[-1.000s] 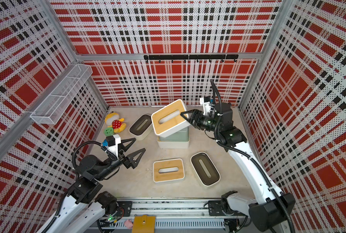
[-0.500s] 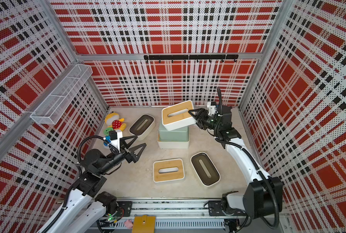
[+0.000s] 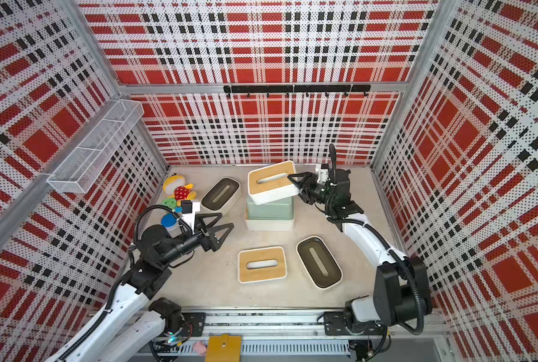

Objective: Stack the tissue boxes
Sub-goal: Place the tissue box at the tissue box.

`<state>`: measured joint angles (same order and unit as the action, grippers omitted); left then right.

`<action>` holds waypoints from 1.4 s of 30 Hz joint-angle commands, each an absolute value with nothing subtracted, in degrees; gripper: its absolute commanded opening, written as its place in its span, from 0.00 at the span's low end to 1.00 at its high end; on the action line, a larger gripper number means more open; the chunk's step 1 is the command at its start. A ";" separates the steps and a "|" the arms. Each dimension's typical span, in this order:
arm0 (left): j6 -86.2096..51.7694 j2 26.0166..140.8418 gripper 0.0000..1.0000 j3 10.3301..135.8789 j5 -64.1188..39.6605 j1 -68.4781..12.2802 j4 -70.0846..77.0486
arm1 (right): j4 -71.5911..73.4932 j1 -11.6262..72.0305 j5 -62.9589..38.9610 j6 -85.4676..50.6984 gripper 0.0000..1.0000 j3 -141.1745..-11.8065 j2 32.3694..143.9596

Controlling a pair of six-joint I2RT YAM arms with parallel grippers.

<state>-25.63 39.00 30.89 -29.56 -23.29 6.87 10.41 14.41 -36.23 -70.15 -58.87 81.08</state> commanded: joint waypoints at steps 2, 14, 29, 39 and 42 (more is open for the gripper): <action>-26.46 39.44 1.00 31.82 -30.75 -24.02 8.35 | 20.48 15.11 -35.40 -71.60 0.22 -59.23 81.69; -26.22 39.74 0.99 31.70 -30.93 -25.26 8.35 | 22.00 16.66 -33.48 -71.84 0.23 -59.39 84.05; -26.06 39.62 0.99 31.64 -31.05 -25.94 8.35 | 22.86 16.65 -33.31 -71.63 0.37 -57.18 83.87; -26.03 39.64 0.99 31.61 -31.03 -26.16 8.35 | 22.16 16.68 -33.13 -71.14 0.56 -56.55 83.50; -26.05 39.64 0.99 31.58 -31.11 -26.27 8.35 | 21.11 16.67 -33.08 -70.57 0.61 -56.85 83.50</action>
<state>-25.74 39.92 30.89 -30.68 -25.87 6.92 16.51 16.40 -33.54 -71.13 -56.73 84.60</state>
